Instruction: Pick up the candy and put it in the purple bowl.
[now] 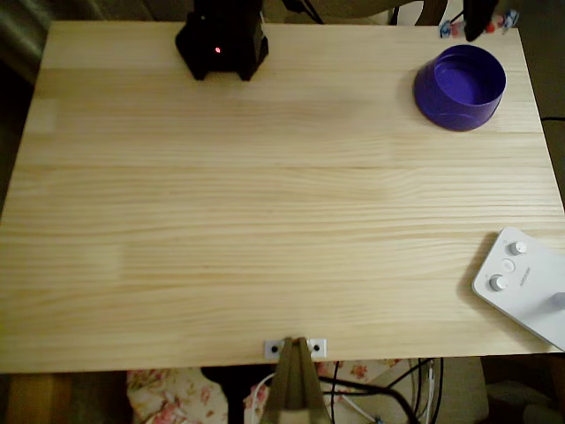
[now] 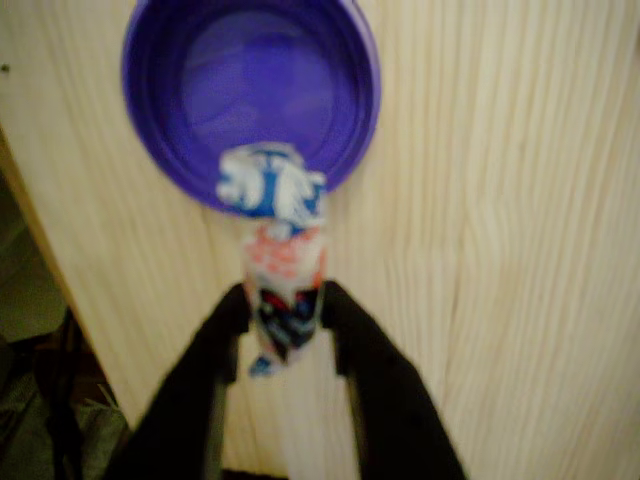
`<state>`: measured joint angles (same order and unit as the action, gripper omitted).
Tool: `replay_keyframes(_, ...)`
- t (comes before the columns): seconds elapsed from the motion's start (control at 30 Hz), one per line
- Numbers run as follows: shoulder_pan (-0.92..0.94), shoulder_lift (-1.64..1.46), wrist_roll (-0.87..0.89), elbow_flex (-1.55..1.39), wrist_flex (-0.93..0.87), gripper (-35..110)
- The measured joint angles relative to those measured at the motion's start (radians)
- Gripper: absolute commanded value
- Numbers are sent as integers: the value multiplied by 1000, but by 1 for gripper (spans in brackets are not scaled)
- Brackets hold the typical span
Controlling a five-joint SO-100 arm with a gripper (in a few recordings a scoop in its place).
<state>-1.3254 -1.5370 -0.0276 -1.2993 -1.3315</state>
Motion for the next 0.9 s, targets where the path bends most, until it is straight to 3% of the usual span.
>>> replay_keyframes(0.47, -55, 196, 40, 221, 51, 0)
replay_keyframes(0.9, -54, 316, 37, 327, 43, 9)
